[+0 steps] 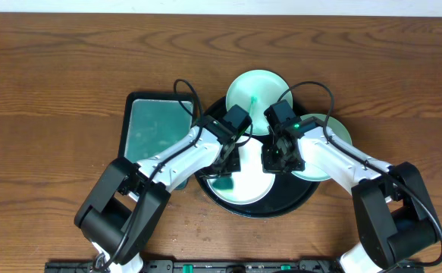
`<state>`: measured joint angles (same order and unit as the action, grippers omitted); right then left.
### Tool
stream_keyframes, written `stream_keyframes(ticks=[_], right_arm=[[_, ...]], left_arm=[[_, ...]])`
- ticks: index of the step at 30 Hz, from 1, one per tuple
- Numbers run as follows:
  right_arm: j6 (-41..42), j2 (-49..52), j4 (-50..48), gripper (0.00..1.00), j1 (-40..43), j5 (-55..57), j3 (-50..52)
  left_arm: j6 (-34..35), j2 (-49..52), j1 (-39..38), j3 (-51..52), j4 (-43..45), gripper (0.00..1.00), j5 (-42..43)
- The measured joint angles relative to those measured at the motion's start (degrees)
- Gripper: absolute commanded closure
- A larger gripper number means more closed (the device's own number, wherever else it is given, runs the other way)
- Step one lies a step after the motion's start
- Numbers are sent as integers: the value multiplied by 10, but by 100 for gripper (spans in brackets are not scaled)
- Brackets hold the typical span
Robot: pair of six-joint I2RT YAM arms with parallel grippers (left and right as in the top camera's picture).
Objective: Clean dirty plates on tray and stack at the side
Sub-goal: 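Scrub the white plate with the sponge held in the left gripper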
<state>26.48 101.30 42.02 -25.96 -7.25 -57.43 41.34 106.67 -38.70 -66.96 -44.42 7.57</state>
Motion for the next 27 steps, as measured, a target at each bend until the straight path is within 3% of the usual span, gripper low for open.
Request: stream_keyframes(ticks=[10,16,27], right_arm=[[0,0,-3,99,-1,-11,0],[0,0,-7,99,-1,-16,0],[0,0,-7,99,-1,-15,0]], left_arm=[[2,8,-8,-22,-58,93,-113],[-6,5,-3,-75,-154,93,-138],[-74,-138,133,-100,-197,93,-175]])
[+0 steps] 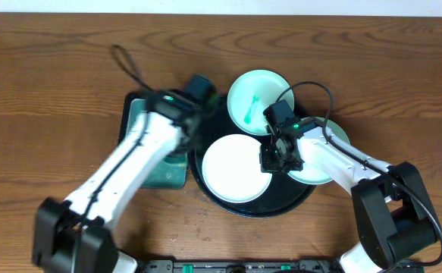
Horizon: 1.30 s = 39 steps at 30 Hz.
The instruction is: Clean dirty plates on tray and stack at the side
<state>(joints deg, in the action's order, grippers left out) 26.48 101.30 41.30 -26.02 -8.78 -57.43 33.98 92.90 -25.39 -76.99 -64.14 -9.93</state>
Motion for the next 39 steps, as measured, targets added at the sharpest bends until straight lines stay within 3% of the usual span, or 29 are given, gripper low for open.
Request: stream_keyframes(ticks=[6,12,18,25,30,39], right_arm=[[0,0,0,99,0,0,0],[0,0,0,99,0,0,0],[0,0,-1,99,0,0,0],[0,0,-1,99,0,0,0],[0,0,0,99,0,0,0],[0,0,6,99,0,1,-6]], left_arm=[[-36,15,107,20,65,93,-20],[-106,76,143,45,91,93,53],[-134,63,131,47,91,93,138],[-143,48,49,47,108,93,214],[-128,48,39,47,88,93,158],[-115,48,147,47,79,93,69]])
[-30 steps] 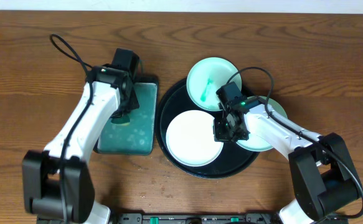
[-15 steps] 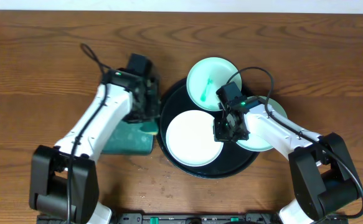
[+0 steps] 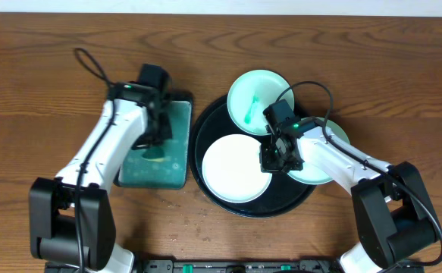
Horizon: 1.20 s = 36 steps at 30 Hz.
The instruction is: Clean dirty plates on tray and stack at the side
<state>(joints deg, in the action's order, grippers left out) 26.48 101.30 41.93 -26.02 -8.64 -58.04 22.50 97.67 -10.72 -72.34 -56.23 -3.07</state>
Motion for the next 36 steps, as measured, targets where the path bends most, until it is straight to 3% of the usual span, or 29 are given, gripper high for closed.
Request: stream_keyframes(ticks=[2,4,6,7,11,18,29,36], right_arm=[[0,0,7,99,0,5,-8],[-3,-1,20,99,0,12,-28],[-9,-7,30,98,0,20,-50],[-12,-13,37,99,0,25,-64],[-30,-33,64,99,0,42,-118],[-69,-38,45,99,-26,77,-212],[-155,-16,-247,99,-176,175,-228],[-235,47,-331,99,-248,329,-228]], left_arm=[[0,0,15,0,5,92,-5],[-2,0,24,0,13,74,-7],[-4,0,28,0,19,66,-7],[-6,0,28,0,21,57,-7],[-18,0,28,0,19,42,4],[-20,-14,33,0,-22,33,15],[-18,-238,66,-12,-44,20,58],[-18,-349,66,-17,-80,20,62]])
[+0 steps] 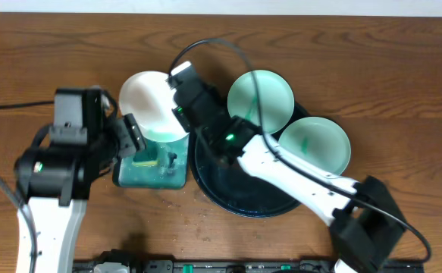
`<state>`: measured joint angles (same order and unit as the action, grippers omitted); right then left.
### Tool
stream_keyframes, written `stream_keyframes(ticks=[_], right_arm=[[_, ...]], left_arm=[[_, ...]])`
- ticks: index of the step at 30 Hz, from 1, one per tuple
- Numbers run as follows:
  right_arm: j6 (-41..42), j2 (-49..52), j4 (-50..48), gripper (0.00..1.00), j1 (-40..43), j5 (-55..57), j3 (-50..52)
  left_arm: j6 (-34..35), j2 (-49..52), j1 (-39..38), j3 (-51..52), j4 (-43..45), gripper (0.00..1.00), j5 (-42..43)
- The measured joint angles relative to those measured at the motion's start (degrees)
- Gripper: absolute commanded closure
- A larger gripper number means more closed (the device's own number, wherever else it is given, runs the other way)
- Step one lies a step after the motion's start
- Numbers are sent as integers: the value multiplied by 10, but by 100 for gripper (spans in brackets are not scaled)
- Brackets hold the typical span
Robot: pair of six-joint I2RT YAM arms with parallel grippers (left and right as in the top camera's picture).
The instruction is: Clean dirty plates on tray and stack at the side
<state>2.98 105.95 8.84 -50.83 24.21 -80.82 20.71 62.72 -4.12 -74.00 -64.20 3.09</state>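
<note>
A clean-looking white plate point(151, 102) hangs over the far end of the green basin point(171, 173), left of the round black tray point(236, 193). My right gripper point(181, 97) is shut on the plate's right rim, its arm stretched across the tray. Two mint-green plates point(270, 95) point(318, 144) lie on the tray's far and right sides. My left gripper point(132, 136) is raised beside the basin's left edge, open and empty. A yellow-green sponge point(146, 161) lies in the basin.
The wooden table point(357, 45) extends on all sides. My right arm's cable point(228, 47) loops over the far mint plate. A dark rail point(205, 267) runs along the table's front edge.
My right gripper, which held the white plate on the tray, now holds it over the basin's far end. The left arm has pulled back left and risen from the basin.
First my left gripper pressed a sponge on the white plate in the tray while the right held the plate's edge. Then the left was at the basin, and later over it with the sponge lying inside. Now the white plate is off the tray, at the left.
</note>
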Motion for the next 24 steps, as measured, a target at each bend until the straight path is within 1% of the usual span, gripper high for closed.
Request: stream_keyframes(ticks=[5,8,13,18,24], right_arm=[[-68,-3,-43,99,-30,101,0],[-111,-10,-51,99,-47,148,0],[-181,-16,-91,99,-77,226,0],[-243,-19,-129,99,-96,268,0],[-275,-19,-142,99,-98,299,0]], left_arm=[[0,-23,0,0,-16,20,0],[0,-22,0,0,-16,20,0],[0,-17,0,0,-16,20,0],[0,-14,0,0,-16,20,0],[0,-14,0,0,-16,20,-2]])
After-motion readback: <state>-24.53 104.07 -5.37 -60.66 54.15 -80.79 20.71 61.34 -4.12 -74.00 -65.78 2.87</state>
